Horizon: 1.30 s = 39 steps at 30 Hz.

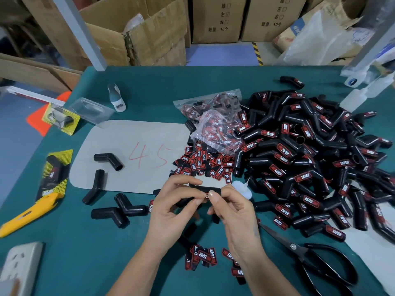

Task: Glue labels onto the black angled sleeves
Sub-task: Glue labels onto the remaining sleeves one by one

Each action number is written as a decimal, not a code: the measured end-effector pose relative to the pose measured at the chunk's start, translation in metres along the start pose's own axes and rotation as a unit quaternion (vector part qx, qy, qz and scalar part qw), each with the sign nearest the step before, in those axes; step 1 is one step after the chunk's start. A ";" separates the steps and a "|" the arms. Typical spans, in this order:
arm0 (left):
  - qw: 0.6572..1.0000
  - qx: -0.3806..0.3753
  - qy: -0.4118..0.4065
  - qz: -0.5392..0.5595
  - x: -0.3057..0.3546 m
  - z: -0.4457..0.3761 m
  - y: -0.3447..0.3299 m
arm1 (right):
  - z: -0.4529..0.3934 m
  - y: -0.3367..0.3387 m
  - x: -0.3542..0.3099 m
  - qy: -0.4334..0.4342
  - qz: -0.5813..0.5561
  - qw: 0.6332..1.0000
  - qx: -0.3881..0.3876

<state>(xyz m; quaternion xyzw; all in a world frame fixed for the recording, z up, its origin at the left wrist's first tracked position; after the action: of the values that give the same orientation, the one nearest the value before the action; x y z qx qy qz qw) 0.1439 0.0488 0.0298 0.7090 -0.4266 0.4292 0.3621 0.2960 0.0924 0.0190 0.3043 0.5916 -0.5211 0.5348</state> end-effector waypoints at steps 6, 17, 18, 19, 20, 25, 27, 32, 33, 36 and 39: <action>0.998 -0.007 -0.047 -0.035 0.004 0.001 0.001 | 0.001 0.004 0.003 0.002 0.023 1.000 0.006; 0.998 -0.013 -0.056 -0.014 0.006 0.001 0.001 | 0.001 0.005 0.004 0.021 0.059 0.998 0.005; 0.998 -0.012 -0.057 -0.014 0.006 0.001 0.001 | 0.001 0.005 0.004 0.021 0.059 0.998 0.005; 0.998 -0.009 -0.058 -0.015 0.005 0.001 0.001 | 0.001 0.005 0.004 0.022 0.056 0.998 0.006; 0.998 -0.007 -0.057 -0.014 0.005 0.001 0.001 | 0.001 0.004 0.004 0.021 0.049 0.999 0.007; 0.999 0.003 -0.032 0.022 0.006 0.002 0.002 | 0.000 0.000 -0.005 0.039 0.060 0.997 -0.002; 0.999 0.005 -0.020 0.026 0.007 0.002 0.002 | 0.000 0.000 -0.009 0.052 0.066 0.996 -0.001; 1.000 0.013 -0.011 -0.001 0.010 0.000 0.004 | 0.001 0.001 -0.010 0.057 0.077 0.995 -0.011; 1.000 0.017 -0.016 -0.015 0.010 -0.001 0.005 | 0.002 0.001 -0.010 0.055 0.077 0.995 -0.012; 0.998 0.031 -0.026 -0.042 0.010 -0.001 0.006 | 0.001 0.000 -0.010 0.039 0.078 0.996 -0.022; 0.996 0.031 -0.050 -0.074 0.007 0.001 0.005 | 0.002 -0.002 -0.008 0.018 0.069 0.997 -0.026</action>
<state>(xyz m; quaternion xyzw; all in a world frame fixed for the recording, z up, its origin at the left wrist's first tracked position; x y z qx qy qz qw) 0.1416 0.0446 0.0362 0.7698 -0.3772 0.3783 0.3492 0.2973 0.0917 0.0277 0.3400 0.5920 -0.4618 0.5663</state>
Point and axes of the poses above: each hand's wrist, its own z-axis away from the middle knuckle, its own y-axis out of the back of the hand, x = y × z, the point moved 3 cm from there along -z, towards the middle knuckle, and after that the axes turned 1 degree about -z, right-handed, at the moved point
